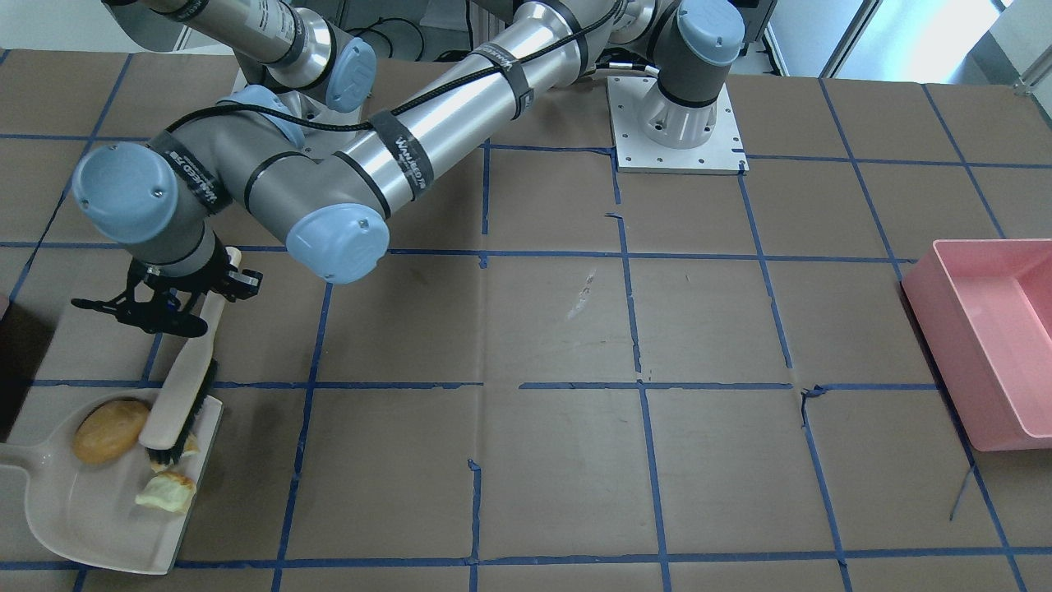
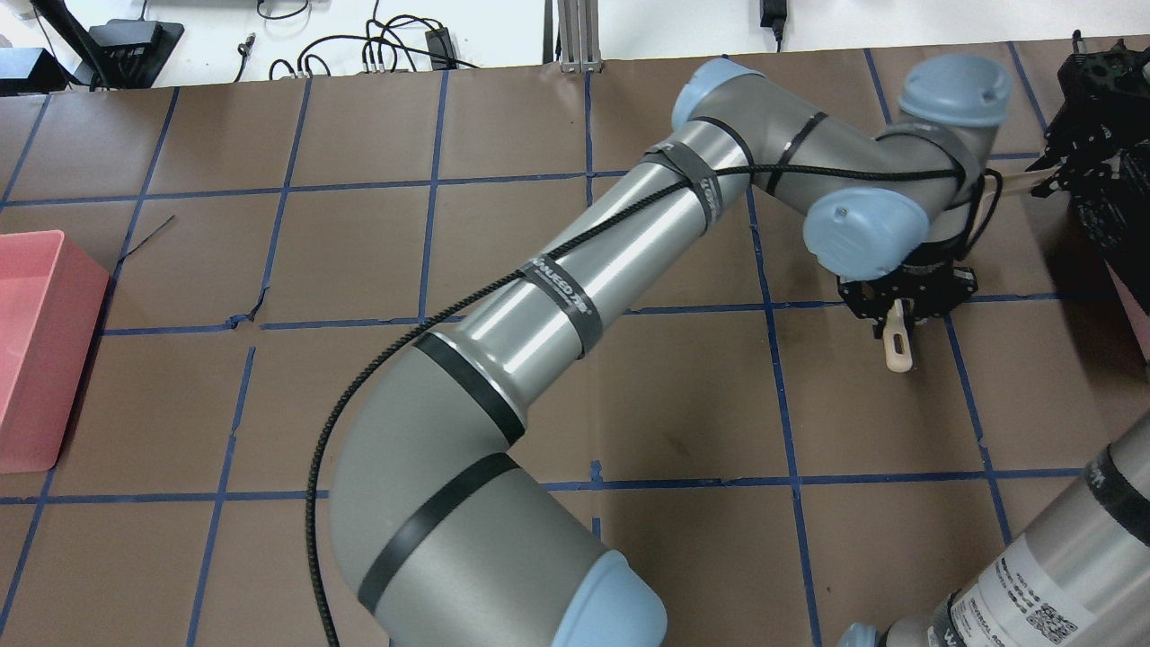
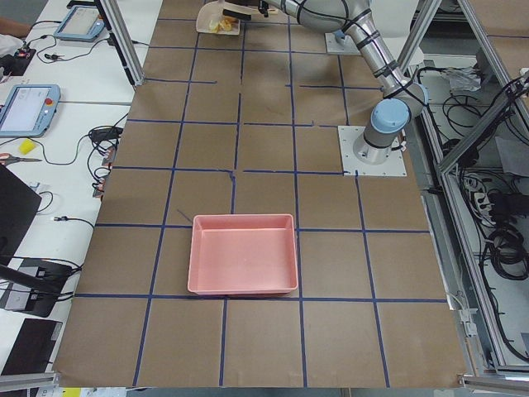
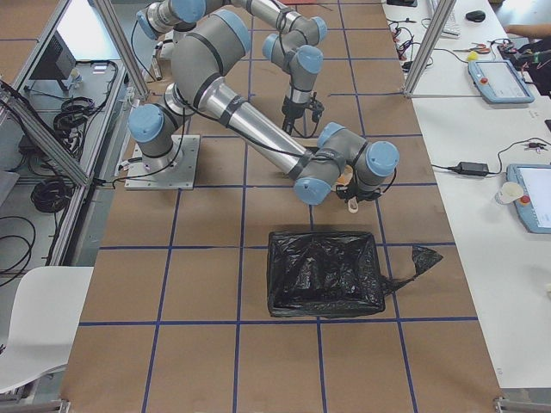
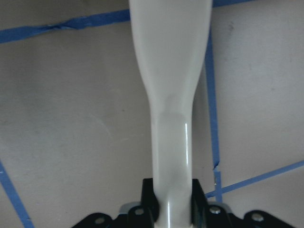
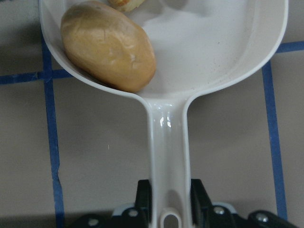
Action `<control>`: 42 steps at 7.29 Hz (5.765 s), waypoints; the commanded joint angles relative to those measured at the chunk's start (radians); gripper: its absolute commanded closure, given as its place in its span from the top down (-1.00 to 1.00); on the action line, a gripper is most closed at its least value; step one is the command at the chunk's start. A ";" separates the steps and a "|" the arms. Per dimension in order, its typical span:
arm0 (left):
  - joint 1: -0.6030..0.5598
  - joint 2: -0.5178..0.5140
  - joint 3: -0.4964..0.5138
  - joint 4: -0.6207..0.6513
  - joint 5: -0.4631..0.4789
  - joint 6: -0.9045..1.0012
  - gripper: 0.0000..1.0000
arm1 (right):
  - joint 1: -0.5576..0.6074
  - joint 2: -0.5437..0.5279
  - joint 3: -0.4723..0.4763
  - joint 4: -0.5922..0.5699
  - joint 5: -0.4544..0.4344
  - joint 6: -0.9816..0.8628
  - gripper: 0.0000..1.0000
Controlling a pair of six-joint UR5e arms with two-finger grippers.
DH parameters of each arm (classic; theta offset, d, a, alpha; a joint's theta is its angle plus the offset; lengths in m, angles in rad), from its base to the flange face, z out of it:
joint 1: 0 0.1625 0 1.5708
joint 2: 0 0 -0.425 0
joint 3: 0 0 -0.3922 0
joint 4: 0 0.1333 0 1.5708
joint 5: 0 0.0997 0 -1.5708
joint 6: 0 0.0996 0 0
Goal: Sweep and dump trash in nearest bin
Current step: 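Sweep remaining crumbs into the dustpan with the brush, then lift the dustpan toward the trash bag while the left gripper withdraws the brush, then tip the dustpan over the black trash bag with the right gripper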
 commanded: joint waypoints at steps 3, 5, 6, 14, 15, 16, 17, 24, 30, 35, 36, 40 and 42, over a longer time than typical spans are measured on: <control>0.194 0.304 -0.378 -0.043 0.082 0.091 -0.99 | -0.123 -0.089 -0.017 0.147 0.159 -0.008 -1.00; 0.292 0.473 -0.588 -0.055 0.079 0.094 -0.99 | -0.289 -0.184 -0.037 0.240 0.181 -0.011 -1.00; 0.298 0.575 -0.741 -0.055 0.085 0.094 -0.99 | -0.378 -0.198 -0.072 0.288 0.178 -0.028 -1.00; 0.227 0.857 -1.354 0.257 0.079 -0.011 -0.99 | -0.570 -0.095 -0.292 0.135 -0.067 -0.152 -1.00; 0.214 0.857 -1.356 0.349 0.079 0.018 -0.99 | -0.546 -0.092 -0.289 0.096 -0.116 -0.151 -1.00; 0.213 0.857 -1.359 0.379 0.078 0.070 -0.99 | -0.502 -0.091 -0.283 0.063 -0.177 -0.151 -1.00; 0.213 0.857 -1.377 0.391 0.076 0.118 -0.99 | -0.462 -0.081 -0.281 0.058 -0.258 -0.149 -1.00; 0.211 0.848 -1.470 0.442 0.052 0.128 -0.97 | -0.286 -0.040 -0.274 -0.037 -0.516 -0.145 -1.00; 0.157 0.866 -1.463 0.382 0.023 0.085 -0.97 | -0.297 -0.264 -0.257 0.232 -0.386 -0.057 -1.00; 0.137 0.868 -1.473 0.359 0.022 0.071 -0.97 | -0.270 -0.530 0.227 0.205 -0.081 0.375 -1.00; 0.136 0.860 -1.473 0.361 0.021 0.071 -0.97 | -0.232 -0.532 0.319 0.093 -0.028 0.442 -1.00; 0.136 0.851 -1.471 0.361 0.021 0.082 -0.05 | 0.015 -0.528 0.377 0.006 -0.032 0.875 -1.00; 0.136 0.851 -1.471 0.361 0.021 0.085 0.89 | 0.095 -0.490 0.375 0.002 -0.029 1.121 -1.00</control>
